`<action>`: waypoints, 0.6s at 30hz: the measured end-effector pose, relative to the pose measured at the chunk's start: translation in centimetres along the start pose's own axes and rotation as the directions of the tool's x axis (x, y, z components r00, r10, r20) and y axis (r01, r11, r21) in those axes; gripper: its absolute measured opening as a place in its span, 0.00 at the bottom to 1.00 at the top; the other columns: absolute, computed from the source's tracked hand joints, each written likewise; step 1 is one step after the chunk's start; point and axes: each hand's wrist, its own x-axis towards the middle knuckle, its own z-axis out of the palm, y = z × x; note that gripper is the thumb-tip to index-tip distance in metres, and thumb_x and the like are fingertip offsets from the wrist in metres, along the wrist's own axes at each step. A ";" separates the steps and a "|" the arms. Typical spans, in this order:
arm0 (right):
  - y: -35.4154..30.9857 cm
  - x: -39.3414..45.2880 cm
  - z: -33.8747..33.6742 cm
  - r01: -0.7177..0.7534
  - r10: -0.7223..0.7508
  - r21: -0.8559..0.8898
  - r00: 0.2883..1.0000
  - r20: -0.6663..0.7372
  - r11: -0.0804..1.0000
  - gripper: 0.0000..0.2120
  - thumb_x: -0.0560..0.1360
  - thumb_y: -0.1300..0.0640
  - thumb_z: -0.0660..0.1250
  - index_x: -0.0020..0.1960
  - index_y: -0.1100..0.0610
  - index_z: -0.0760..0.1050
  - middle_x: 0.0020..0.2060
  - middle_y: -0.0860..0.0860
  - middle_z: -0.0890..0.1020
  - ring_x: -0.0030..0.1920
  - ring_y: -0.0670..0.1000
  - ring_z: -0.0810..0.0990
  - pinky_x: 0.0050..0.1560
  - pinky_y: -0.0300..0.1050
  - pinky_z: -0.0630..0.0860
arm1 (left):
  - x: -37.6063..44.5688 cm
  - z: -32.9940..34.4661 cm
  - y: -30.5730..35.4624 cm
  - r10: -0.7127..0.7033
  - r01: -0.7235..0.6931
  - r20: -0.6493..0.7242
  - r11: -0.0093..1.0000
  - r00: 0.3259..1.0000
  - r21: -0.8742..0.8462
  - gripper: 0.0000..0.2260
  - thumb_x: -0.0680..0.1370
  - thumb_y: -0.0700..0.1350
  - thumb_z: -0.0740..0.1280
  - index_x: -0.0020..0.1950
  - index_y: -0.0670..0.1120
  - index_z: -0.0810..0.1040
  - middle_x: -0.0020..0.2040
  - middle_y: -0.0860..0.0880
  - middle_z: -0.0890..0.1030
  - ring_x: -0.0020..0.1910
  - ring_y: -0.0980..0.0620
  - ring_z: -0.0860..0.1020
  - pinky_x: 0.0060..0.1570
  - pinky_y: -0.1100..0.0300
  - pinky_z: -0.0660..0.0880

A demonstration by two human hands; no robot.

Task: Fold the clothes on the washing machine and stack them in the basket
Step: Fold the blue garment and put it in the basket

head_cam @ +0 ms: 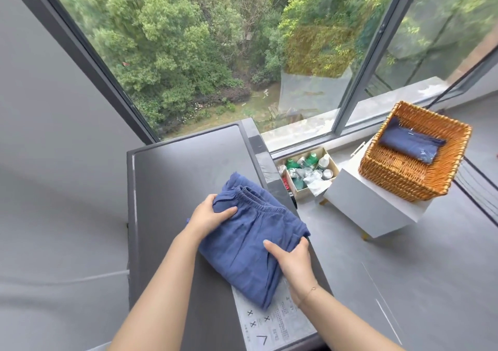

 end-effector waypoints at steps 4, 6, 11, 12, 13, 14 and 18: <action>-1.0 1.0 0.0 0.000 0.001 -0.018 0.999 0.051 1.000 0.17 0.66 0.63 0.78 0.52 0.62 0.78 0.48 0.55 0.84 0.50 0.54 0.83 0.56 0.54 0.79 | -1.5 -0.4 -0.6 -0.107 0.130 0.102 0.960 0.989 -0.248 0.12 0.72 0.53 0.74 0.49 0.47 0.84 0.45 0.50 0.86 0.48 0.51 0.83 0.52 0.56 0.79; -1.8 1.1 -0.4 -0.053 0.045 0.065 0.992 0.117 0.996 0.11 0.69 0.64 0.75 0.50 0.64 0.81 0.44 0.56 0.86 0.47 0.55 0.84 0.50 0.50 0.81 | -2.6 -1.1 -0.7 -0.157 0.204 0.156 0.910 0.975 -0.362 0.12 0.73 0.52 0.73 0.49 0.46 0.85 0.46 0.48 0.86 0.47 0.51 0.84 0.52 0.56 0.79; -5.0 1.2 -0.3 -0.045 0.000 0.168 0.966 0.259 0.985 0.08 0.73 0.61 0.71 0.53 0.60 0.80 0.48 0.56 0.85 0.48 0.55 0.84 0.51 0.48 0.80 | -4.4 -3.1 -0.9 -0.104 0.183 0.169 0.800 0.980 -0.571 0.14 0.76 0.54 0.69 0.55 0.46 0.83 0.51 0.48 0.85 0.52 0.50 0.83 0.57 0.55 0.76; -5.9 1.3 0.0 -0.034 -0.016 0.170 0.959 0.284 0.985 0.09 0.74 0.60 0.71 0.54 0.59 0.79 0.48 0.56 0.85 0.49 0.55 0.84 0.52 0.48 0.80 | -4.8 -3.5 -0.6 -0.083 0.156 0.148 0.779 0.986 -0.607 0.15 0.76 0.54 0.69 0.57 0.46 0.82 0.52 0.48 0.85 0.53 0.50 0.83 0.57 0.55 0.76; -6.8 1.2 0.4 -0.022 -0.034 0.177 0.951 0.308 0.984 0.11 0.74 0.61 0.71 0.56 0.59 0.79 0.49 0.56 0.85 0.50 0.55 0.84 0.51 0.48 0.79 | -5.1 -3.9 -0.3 -0.059 0.112 0.105 0.767 0.993 -0.632 0.15 0.76 0.54 0.69 0.58 0.46 0.82 0.53 0.48 0.85 0.53 0.51 0.83 0.57 0.55 0.76; -7.7 1.2 0.7 0.007 -0.070 0.187 0.940 0.334 0.982 0.13 0.74 0.61 0.70 0.58 0.60 0.77 0.51 0.56 0.84 0.51 0.55 0.84 0.52 0.48 0.80 | -5.4 -4.3 0.0 -0.024 0.036 0.028 0.766 0.999 -0.642 0.14 0.76 0.53 0.70 0.58 0.47 0.81 0.53 0.49 0.84 0.53 0.52 0.83 0.56 0.56 0.77; -11.6 0.7 1.3 0.326 -0.371 0.179 0.854 0.365 0.928 0.18 0.72 0.68 0.71 0.59 0.55 0.75 0.52 0.53 0.84 0.53 0.50 0.83 0.53 0.45 0.79 | -6.7 -6.8 0.9 0.232 -0.373 -0.308 0.740 0.923 -0.559 0.12 0.70 0.41 0.74 0.53 0.48 0.79 0.47 0.54 0.85 0.46 0.58 0.81 0.47 0.65 0.77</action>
